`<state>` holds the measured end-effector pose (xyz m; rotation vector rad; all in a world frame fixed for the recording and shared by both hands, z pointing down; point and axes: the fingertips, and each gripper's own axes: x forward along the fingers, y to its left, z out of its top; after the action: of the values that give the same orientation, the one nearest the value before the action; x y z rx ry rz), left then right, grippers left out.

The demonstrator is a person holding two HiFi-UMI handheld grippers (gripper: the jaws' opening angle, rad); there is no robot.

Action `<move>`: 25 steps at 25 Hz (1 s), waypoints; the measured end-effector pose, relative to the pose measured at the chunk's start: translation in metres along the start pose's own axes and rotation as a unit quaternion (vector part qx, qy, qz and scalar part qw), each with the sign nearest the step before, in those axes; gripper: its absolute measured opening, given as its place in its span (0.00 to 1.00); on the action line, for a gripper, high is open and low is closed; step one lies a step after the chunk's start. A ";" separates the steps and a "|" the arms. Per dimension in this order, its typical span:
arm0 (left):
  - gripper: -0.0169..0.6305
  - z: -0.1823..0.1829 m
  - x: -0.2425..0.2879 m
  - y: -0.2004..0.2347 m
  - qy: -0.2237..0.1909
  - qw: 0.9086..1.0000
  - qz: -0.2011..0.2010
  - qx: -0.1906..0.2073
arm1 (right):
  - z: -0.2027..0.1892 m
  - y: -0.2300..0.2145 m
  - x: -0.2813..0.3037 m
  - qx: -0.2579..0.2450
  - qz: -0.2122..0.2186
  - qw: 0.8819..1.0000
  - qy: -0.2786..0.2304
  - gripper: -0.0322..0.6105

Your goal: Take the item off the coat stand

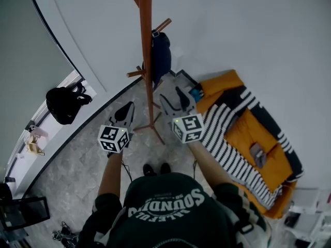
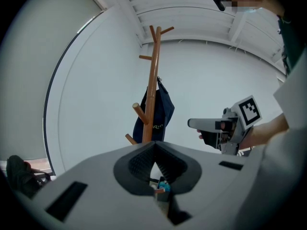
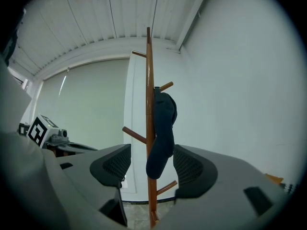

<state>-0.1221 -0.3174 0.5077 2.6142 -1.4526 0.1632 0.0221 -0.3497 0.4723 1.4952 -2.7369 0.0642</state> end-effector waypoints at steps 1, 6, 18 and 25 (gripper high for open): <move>0.03 0.000 -0.002 0.001 0.000 1.000 0.001 -0.001 | 0.002 0.000 0.004 0.000 0.002 1.000 0.001 0.45; 0.03 -0.006 -0.011 0.008 0.004 1.000 0.010 -0.005 | 0.015 -0.009 0.029 0.008 -0.006 1.000 0.002 0.47; 0.03 -0.016 -0.036 0.036 0.004 0.999 0.047 -0.019 | 0.016 -0.027 0.087 -0.021 -0.025 0.999 0.031 0.49; 0.03 -0.020 -0.046 0.049 0.006 0.998 0.062 -0.025 | 0.006 -0.029 0.101 -0.036 -0.015 0.998 0.041 0.42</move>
<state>-0.1881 -0.3006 0.5231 2.4807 -1.5950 0.1535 -0.0083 -0.4505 0.4710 1.4809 -2.6240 0.0259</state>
